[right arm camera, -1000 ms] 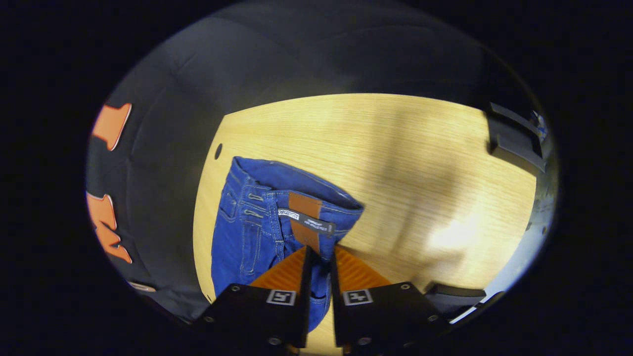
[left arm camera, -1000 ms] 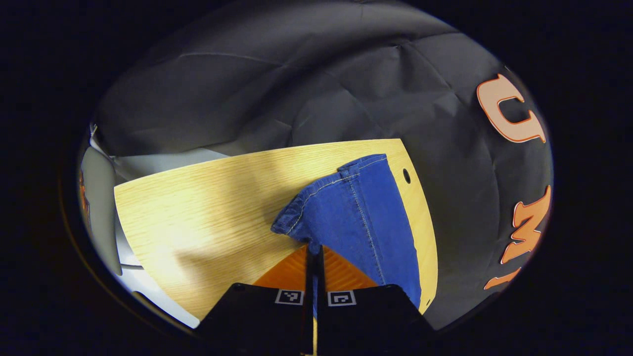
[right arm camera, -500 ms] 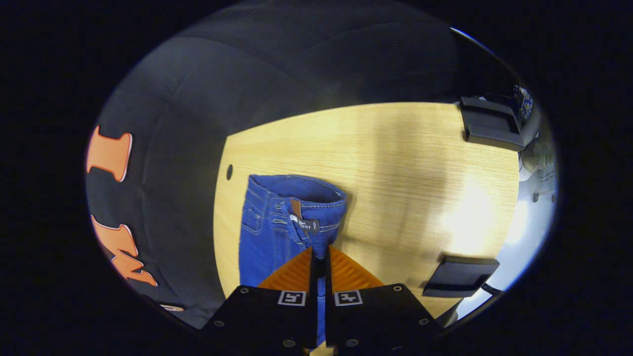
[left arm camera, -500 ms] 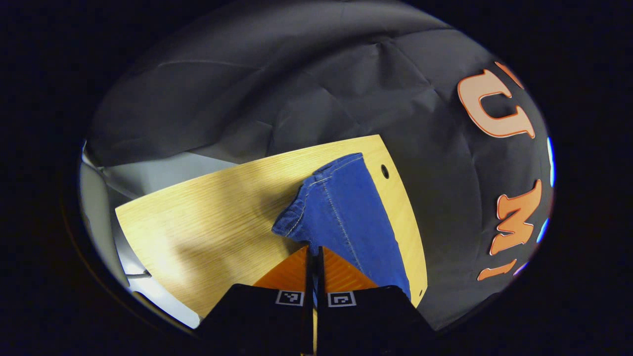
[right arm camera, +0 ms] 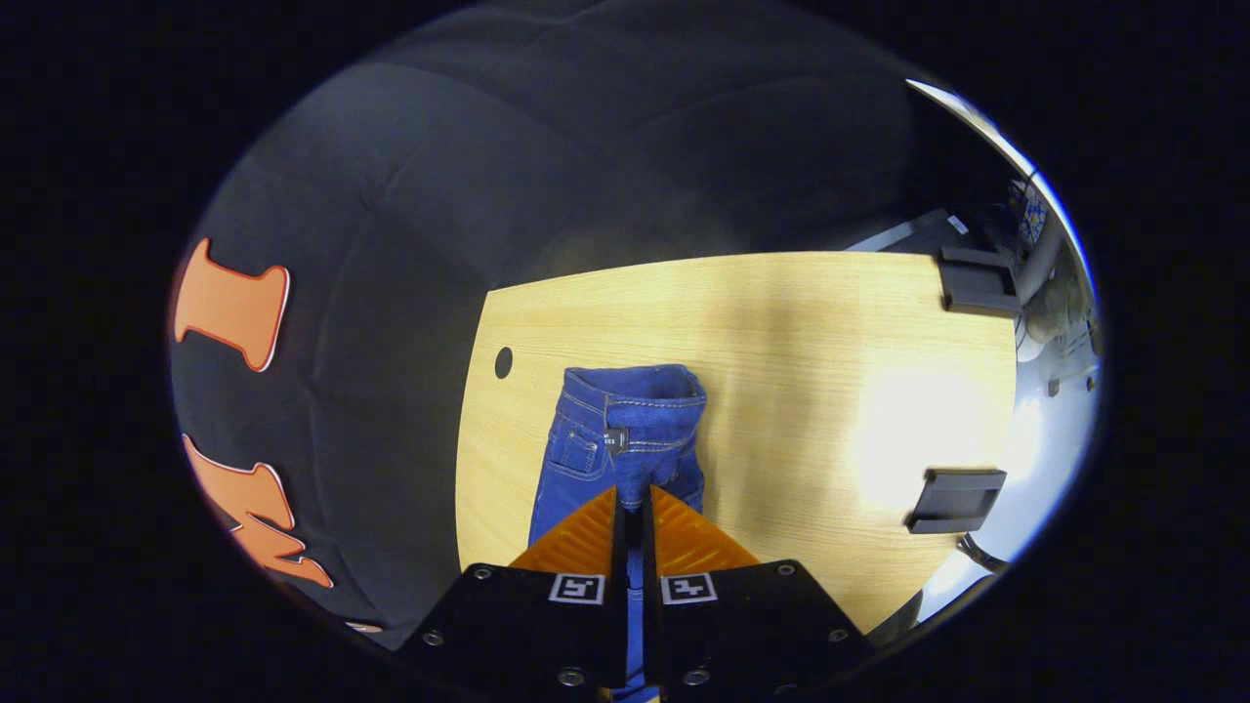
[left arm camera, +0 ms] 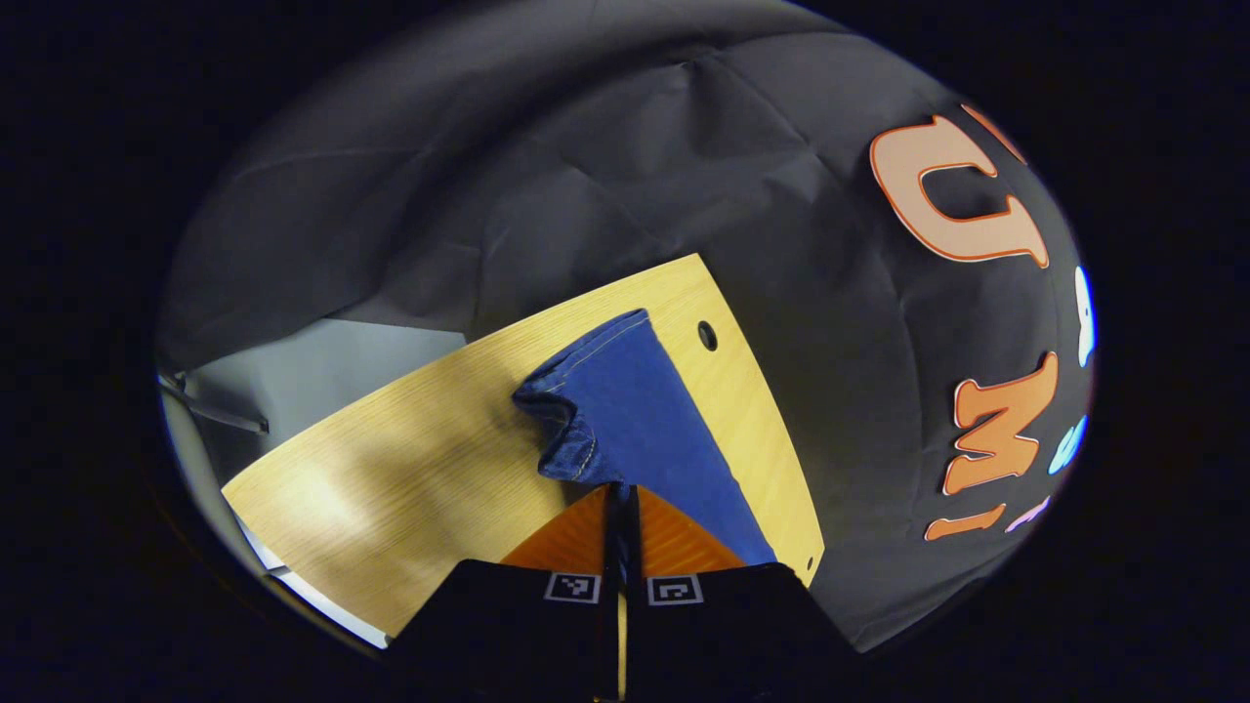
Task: Grasp the waist and the cuffs of the jeans and fold them to make the two legs overlap; first hold the waist and fold one-third of the jeans toward the cuffs, then hold the cuffs and fold the remaining one-third in the same direction to finish folding.
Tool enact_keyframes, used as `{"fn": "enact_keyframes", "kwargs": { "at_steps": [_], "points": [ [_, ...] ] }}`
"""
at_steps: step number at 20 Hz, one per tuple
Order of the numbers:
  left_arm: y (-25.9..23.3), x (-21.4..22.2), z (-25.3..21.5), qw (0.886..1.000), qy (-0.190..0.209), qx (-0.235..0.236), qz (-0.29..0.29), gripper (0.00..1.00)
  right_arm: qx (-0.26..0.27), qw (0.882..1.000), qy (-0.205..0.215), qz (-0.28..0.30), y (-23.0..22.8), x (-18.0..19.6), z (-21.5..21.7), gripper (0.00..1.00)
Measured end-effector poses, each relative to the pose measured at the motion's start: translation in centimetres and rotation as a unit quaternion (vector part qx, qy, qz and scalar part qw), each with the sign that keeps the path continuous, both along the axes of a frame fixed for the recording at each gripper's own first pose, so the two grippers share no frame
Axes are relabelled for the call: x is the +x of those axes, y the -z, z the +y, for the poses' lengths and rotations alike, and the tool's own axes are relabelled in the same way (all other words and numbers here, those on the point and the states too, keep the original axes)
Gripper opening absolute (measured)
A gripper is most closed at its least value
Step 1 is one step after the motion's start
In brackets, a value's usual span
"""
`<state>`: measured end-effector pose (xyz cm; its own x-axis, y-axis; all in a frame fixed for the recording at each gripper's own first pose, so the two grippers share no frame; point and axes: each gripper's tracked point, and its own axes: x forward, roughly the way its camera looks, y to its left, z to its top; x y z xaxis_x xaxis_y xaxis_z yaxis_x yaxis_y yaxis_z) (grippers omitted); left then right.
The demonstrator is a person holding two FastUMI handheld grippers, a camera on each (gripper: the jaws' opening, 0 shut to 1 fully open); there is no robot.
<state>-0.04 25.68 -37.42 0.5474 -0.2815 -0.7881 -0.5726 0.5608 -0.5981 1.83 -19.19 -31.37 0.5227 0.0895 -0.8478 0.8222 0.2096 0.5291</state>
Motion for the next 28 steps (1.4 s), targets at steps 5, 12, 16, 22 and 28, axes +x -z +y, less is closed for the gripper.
{"fn": "enact_keyframes", "kwargs": {
  "at_steps": [5, 12, 16, 22, 28],
  "points": [
    [0.4, 4.2, 0.0, 0.999, -0.004, 0.037, 0.018, 0.03, 0.028, 0.999, -0.022, 0.005, 1.2, 4.8, 0.4, 0.07],
    [4.9, 11.2, -1.5, 0.989, 0.06, 0.117, 0.074, 0.03, 0.049, 0.996, -0.07, 0.036, 6.0, 12.0, 1.6, 0.07],
    [5.8, 13.8, -2.6, 0.974, 0.121, 0.179, 0.074, 0.04, 0.041, 0.992, -0.112, 0.049, 7.2, 15.1, 2.7, 0.07],
    [1.7, 16.5, -4.2, 0.96, 0.15, 0.235, -0.006, 0.66, -0.021, 0.988, -0.153, 0.007, 5.3, 15.7, 1.2, 0.53],
    [-3.0, 16.9, -5.6, 0.925, 0.187, 0.317, -0.089, 0.93, -0.115, 0.972, -0.203, 0.036, 6.2, 10.1, -1.6, 0.92]
  ]
}}
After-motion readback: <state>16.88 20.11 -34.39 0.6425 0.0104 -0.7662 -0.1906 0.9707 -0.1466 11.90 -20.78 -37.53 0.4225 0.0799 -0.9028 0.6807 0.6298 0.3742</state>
